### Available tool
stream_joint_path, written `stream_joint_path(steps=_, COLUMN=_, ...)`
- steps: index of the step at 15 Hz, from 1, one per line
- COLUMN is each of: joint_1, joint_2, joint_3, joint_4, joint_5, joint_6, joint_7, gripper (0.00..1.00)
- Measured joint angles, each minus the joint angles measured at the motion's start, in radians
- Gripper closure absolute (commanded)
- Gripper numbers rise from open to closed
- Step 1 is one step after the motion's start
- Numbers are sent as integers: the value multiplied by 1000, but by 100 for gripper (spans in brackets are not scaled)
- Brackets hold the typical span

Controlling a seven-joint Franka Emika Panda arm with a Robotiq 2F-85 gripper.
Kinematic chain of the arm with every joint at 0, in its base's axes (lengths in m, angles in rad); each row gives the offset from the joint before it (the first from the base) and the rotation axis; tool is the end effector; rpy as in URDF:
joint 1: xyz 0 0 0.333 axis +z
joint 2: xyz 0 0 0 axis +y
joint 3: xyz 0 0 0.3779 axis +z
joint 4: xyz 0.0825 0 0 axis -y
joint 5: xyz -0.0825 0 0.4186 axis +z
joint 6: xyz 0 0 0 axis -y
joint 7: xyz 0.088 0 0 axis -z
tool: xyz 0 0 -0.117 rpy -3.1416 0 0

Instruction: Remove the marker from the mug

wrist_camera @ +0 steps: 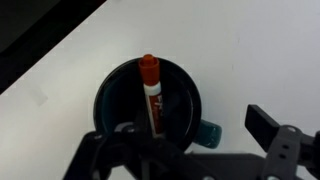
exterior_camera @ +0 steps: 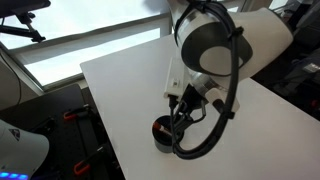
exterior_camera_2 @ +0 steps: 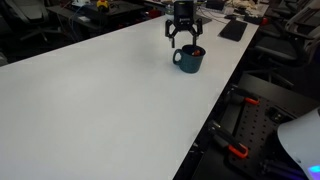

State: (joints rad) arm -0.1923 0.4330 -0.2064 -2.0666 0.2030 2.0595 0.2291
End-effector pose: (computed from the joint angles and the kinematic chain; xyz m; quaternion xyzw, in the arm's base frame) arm 0.5413 -0.2136 0.2170 -0.9069 0.3635 0.2069 0.0511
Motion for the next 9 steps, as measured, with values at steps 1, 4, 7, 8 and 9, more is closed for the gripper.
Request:
stream_joint_path(steps=1, joint_1=4, joint_2=-11, joint_3=0, joint_4=-3, joint_5=-7, joint_6=0, joint_7=8, gripper=0)
stream_joint_path(steps=4, joint_1=12, joint_2=-30, joint_3=0, joint_4=-18, joint_5=-24, joint_6=0, joint_7=16, gripper=0)
stream_joint_path(steps=7, joint_1=12, joint_2=-32, joint_3=-2, joint_4=-32, joint_5=-32, joint_6=0, joint_7=20, gripper=3)
stream_joint_path(steps=8, joint_1=12, joint_2=-32, joint_3=-4, joint_4=-36, joint_5=-32, joint_6=0, joint_7=20, gripper=4)
stream_joint_path(steps=9, joint_1=12, joint_2=-34, joint_3=-8, joint_4=-41, joint_5=-32, joint_6=0, joint_7=20, gripper=10)
